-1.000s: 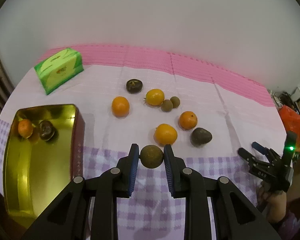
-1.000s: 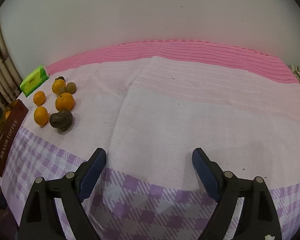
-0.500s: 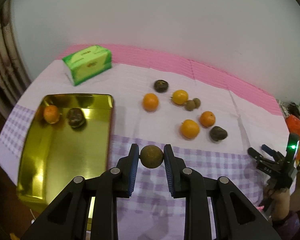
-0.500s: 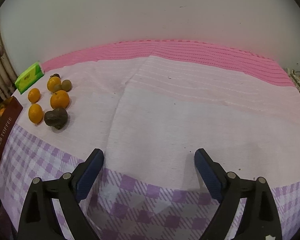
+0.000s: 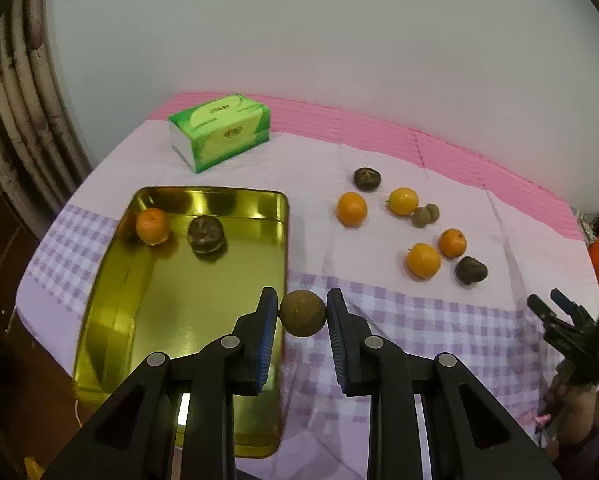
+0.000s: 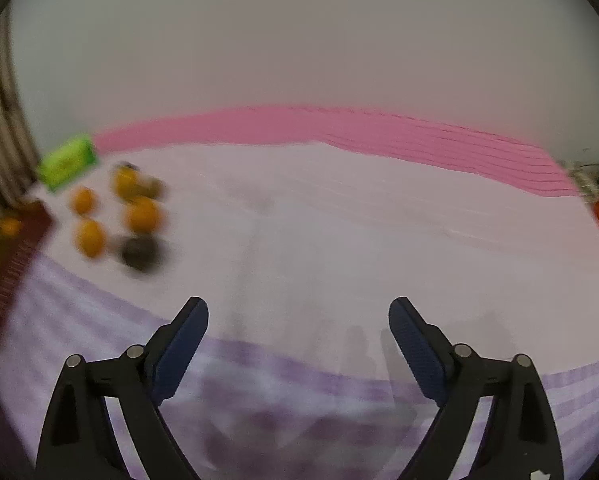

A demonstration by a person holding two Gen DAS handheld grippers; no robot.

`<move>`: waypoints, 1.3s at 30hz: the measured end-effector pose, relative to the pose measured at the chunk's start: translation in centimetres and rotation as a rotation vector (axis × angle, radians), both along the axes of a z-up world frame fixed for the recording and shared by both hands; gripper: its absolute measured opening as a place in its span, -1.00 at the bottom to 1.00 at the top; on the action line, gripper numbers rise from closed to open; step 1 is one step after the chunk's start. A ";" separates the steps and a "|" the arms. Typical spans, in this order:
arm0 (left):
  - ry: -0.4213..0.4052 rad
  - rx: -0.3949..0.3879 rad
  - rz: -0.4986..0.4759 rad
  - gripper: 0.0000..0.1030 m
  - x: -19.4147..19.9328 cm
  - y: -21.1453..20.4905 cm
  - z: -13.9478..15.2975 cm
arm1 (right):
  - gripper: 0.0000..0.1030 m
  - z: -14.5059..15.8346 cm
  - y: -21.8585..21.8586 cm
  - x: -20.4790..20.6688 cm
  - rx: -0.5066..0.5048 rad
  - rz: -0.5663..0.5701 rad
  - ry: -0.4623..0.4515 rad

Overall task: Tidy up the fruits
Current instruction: 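Carry the kiwi in the left gripper toward the tin while the right gripper grasps an orange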

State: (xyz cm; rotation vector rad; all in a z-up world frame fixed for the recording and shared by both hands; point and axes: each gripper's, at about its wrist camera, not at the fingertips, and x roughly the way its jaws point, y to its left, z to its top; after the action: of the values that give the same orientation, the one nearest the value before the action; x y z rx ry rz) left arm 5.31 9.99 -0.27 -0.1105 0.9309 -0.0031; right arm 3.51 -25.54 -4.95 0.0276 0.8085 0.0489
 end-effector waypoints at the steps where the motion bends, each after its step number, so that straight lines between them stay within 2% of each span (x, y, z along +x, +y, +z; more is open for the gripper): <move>1: -0.002 0.006 0.004 -0.49 0.0 0.2 0.0 | 0.70 0.6 1.1 -0.2 0.021 0.039 -0.015; 6: 0.004 0.002 0.016 -0.49 -0.1 1.0 -0.1 | 0.67 2.6 8.3 0.5 0.019 0.289 -0.042; 10: 0.005 0.006 0.019 -0.49 0.0 1.3 -0.2 | 0.63 2.4 11.7 2.5 0.002 0.369 -0.028; 18: 0.016 0.005 0.020 -0.49 0.3 1.8 -0.6 | 0.55 0.7 14.2 5.2 -0.007 0.402 0.020; 30: 0.045 -0.001 0.038 -0.49 1.0 2.5 -1.4 | 0.39 -0.1 16.9 7.9 -0.036 0.460 0.048; 33: 0.055 -0.002 0.040 -0.49 1.1 2.7 -1.7 | 0.23 -1.1 17.7 8.7 -0.051 0.466 0.080; 35: 0.057 -0.003 0.042 -0.49 1.2 2.9 -1.7 | -0.01 -1.8 18.1 9.0 -0.057 0.468 0.108; 36: 0.058 -0.002 0.045 -0.49 1.2 2.9 -1.7 | -0.32 -2.3 18.3 9.1 -0.063 0.468 0.126; 39: 0.059 0.002 0.052 -0.49 1.3 3.3 -1.9 | -0.36 -3.1 18.7 8.6 -0.074 0.462 0.134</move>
State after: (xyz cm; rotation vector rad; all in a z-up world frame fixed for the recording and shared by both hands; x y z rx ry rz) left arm 6.63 13.27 -2.16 -0.1339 0.9870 0.0492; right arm 12.06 -6.87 -8.00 -0.2288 0.9375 0.4568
